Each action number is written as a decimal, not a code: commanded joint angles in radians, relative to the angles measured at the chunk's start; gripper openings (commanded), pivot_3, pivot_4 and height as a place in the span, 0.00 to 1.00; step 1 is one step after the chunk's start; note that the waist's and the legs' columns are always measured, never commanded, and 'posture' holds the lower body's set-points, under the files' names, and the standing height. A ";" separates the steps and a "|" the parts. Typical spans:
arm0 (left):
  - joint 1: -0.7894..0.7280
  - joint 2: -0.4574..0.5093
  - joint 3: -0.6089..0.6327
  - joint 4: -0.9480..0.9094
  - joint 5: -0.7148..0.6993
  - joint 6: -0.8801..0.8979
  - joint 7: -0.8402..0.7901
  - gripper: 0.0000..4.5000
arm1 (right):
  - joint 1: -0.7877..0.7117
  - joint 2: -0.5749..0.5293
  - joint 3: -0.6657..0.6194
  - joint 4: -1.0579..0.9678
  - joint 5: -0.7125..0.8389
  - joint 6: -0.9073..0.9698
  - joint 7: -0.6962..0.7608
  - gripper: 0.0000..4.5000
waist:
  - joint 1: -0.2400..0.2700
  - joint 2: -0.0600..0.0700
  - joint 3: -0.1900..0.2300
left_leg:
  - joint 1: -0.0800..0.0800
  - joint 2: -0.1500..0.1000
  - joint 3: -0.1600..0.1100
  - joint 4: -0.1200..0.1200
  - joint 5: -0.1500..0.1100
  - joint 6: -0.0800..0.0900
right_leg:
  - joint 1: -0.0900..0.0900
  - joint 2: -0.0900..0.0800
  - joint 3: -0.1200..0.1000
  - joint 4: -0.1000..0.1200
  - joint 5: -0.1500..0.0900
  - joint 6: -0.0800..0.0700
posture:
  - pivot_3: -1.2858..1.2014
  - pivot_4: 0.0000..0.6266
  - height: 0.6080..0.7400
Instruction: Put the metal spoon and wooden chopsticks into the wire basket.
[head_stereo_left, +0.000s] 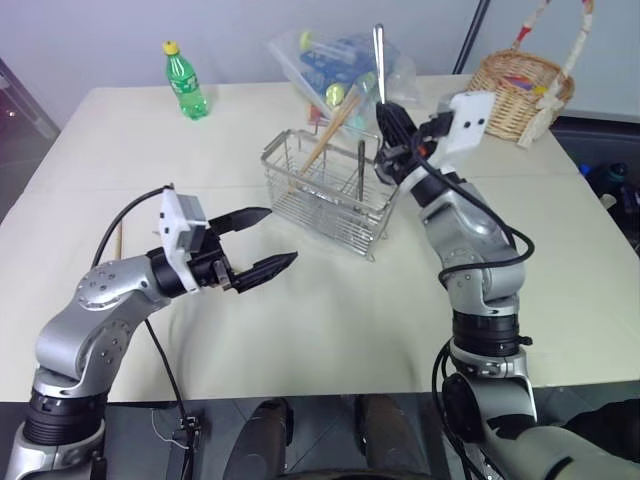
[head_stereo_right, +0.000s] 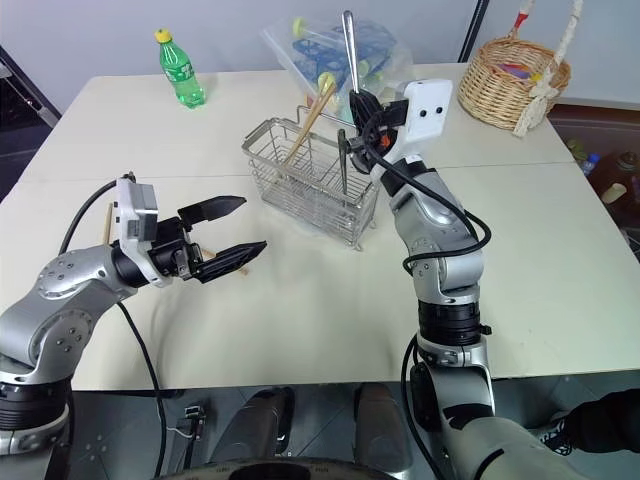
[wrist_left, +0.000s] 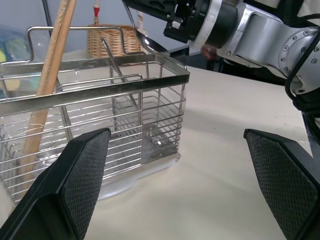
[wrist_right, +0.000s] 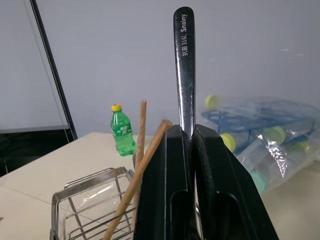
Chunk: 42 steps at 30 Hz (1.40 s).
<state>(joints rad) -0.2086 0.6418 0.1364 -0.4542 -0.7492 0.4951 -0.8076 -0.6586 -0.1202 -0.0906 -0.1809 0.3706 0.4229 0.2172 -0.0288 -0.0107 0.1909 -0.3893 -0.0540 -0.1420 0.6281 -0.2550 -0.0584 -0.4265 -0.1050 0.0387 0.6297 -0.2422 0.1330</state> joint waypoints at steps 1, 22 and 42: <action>0.006 0.005 0.037 -0.040 -0.011 -0.005 0.013 1.00 | -0.013 0.022 0.011 -0.036 0.015 -0.022 0.003 0.01 | -0.006 0.000 0.000 | 0.000 0.000 0.000 0.000 0.000 0.000 | 0.000 0.000 0.000 0.000 0.000 0.000 | 0.52 0.24 1.00; 0.015 0.000 0.066 -0.041 -0.053 0.008 0.035 1.00 | 0.026 0.088 0.031 -0.036 0.028 -0.012 -0.011 0.01 | -0.015 0.000 0.000 | 0.000 0.001 0.000 0.000 0.000 0.000 | -0.001 0.002 0.002 0.001 0.000 -0.001 | 0.52 0.24 1.00; 0.035 0.006 0.085 -0.054 -0.046 0.009 0.063 1.00 | -0.015 0.034 0.034 -0.057 0.007 -0.004 0.002 0.99 | -0.016 0.000 0.000 | 0.000 0.001 0.001 0.000 0.000 0.000 | -0.001 0.002 0.002 0.001 0.001 -0.001 | 0.52 0.24 1.00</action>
<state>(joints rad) -0.1722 0.6425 0.1891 -0.4760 -0.7962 0.5190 -0.7515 -0.6402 -0.0739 -0.0546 -0.1826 0.3758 0.4289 0.2089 -0.0444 -0.0107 0.1909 -0.3890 -0.0531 -0.1413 0.6283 -0.2549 -0.0585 -0.4273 -0.1033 0.0405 0.6307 -0.2416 0.1322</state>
